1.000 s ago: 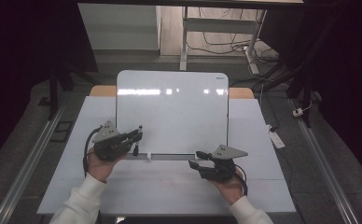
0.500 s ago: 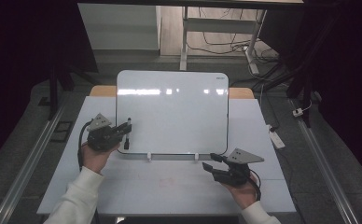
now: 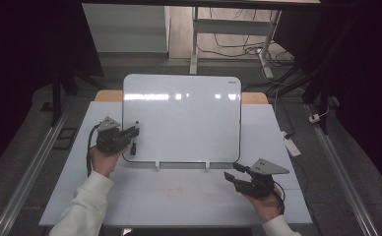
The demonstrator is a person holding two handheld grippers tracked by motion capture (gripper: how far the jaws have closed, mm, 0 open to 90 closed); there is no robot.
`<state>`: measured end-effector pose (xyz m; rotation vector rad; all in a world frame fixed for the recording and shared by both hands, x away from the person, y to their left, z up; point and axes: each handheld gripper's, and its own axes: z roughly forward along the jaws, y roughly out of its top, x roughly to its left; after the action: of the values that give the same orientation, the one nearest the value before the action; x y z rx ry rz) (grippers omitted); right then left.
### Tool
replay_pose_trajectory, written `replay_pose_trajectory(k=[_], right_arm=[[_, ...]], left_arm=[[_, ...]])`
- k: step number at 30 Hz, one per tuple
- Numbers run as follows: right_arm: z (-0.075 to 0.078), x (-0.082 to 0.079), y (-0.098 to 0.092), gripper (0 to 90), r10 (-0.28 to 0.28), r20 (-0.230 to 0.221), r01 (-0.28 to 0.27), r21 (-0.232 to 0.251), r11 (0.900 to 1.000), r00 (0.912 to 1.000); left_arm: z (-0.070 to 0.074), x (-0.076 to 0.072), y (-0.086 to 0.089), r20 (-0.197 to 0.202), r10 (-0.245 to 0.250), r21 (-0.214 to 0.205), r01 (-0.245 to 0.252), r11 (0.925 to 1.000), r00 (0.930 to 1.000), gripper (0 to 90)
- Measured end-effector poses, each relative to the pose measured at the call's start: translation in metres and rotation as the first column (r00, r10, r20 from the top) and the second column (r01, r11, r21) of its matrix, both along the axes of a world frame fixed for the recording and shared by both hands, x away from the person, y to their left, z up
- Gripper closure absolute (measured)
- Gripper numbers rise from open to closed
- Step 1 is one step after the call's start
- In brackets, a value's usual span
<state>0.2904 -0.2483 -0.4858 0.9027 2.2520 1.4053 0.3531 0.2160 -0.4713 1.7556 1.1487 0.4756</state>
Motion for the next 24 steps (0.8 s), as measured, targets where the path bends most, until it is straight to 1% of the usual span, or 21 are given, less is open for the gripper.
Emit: replay_pose_trajectory(k=[4, 9, 11, 18, 24], right_arm=[[-0.0008, 0.0003, -0.0014, 48.3, -0.004, -0.001, 0.004, 0.000, 1.0000, 1.0000], [-0.0017, 0.0008, -0.0018, 48.2, -0.003, -0.001, 0.003, -0.001, 1.0000, 1.0000], [-0.0020, 0.0010, -0.0019, 48.2, -0.004, -0.002, 0.004, -0.004, 1.0000, 1.0000], [-0.0032, 0.0014, -0.0020, 48.0, -0.005, -0.001, 0.005, -0.004, 1.0000, 1.0000], [-0.0038, 0.0017, -0.0019, 47.9, -0.004, -0.001, 0.004, -0.006, 1.0000, 1.0000]], left_arm=[[-0.0036, 0.0040, -0.0010, 0.000, 0.015, 0.016, -0.015, 0.9998, 0.9999, 81.1], [-0.0060, 0.0068, -0.0020, 0.013, 0.036, 0.036, -0.037, 0.9987, 0.9992, 80.7], [-0.0067, 0.0074, -0.0030, 0.016, 0.038, 0.045, -0.038, 0.9982, 0.9992, 80.5], [-0.0069, 0.0075, -0.0086, 0.047, 0.045, 0.084, -0.049, 0.9952, 0.9979, 79.0], [-0.0064, 0.0066, -0.0088, 0.056, 0.036, 0.082, -0.041, 0.9958, 0.9978, 75.3]])
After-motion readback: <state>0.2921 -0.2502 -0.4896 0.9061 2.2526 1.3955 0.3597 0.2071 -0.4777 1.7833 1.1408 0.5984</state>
